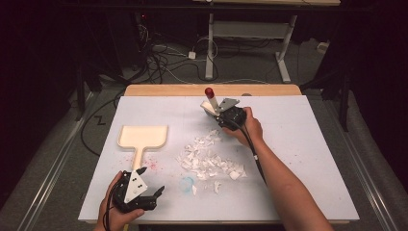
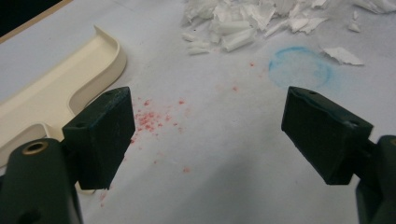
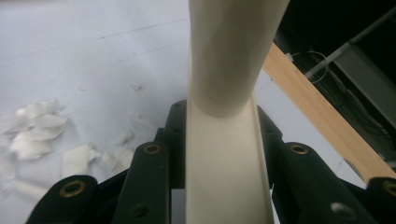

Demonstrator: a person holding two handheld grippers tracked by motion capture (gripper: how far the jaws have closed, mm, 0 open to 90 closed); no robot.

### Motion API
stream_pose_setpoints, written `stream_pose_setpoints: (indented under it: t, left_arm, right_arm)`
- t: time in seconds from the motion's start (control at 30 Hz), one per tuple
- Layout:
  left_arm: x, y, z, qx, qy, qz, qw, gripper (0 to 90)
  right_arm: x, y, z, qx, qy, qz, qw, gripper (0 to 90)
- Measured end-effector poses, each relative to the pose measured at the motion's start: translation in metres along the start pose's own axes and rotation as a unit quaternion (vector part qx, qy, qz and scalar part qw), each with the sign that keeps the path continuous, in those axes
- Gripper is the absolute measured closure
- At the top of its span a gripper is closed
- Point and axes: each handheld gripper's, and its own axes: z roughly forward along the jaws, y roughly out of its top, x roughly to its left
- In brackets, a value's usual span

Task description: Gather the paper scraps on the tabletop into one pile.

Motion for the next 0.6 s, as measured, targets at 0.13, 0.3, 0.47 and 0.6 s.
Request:
stream_pose_setpoints:
  t: [0.13,0.3,0.47,0.6]
  left_arm:
    - [-0.001,0.001,-0.002,-0.004,-0.001,0.003,1.0,16.5]
    - [-0.002,0.0,-0.001,0.0,-0.004,0.002,1.0,16.5]
    - [-0.002,0.0,-0.002,-0.001,-0.008,0.002,1.0,16.5]
    - [-0.002,0.001,0.0,0.003,-0.013,0.002,0.9999,16.5]
  right_arm:
    - [0.009,0.001,0.009,-0.005,0.029,0.007,0.9995,68.1]
    - [0.027,0.005,0.006,-0.008,0.075,-0.031,0.9967,67.9]
    - [0.049,-0.002,-0.011,-0.031,0.131,-0.09,0.9868,67.6]
    - [0.058,-0.013,-0.033,-0.057,0.177,-0.123,0.9749,67.7]
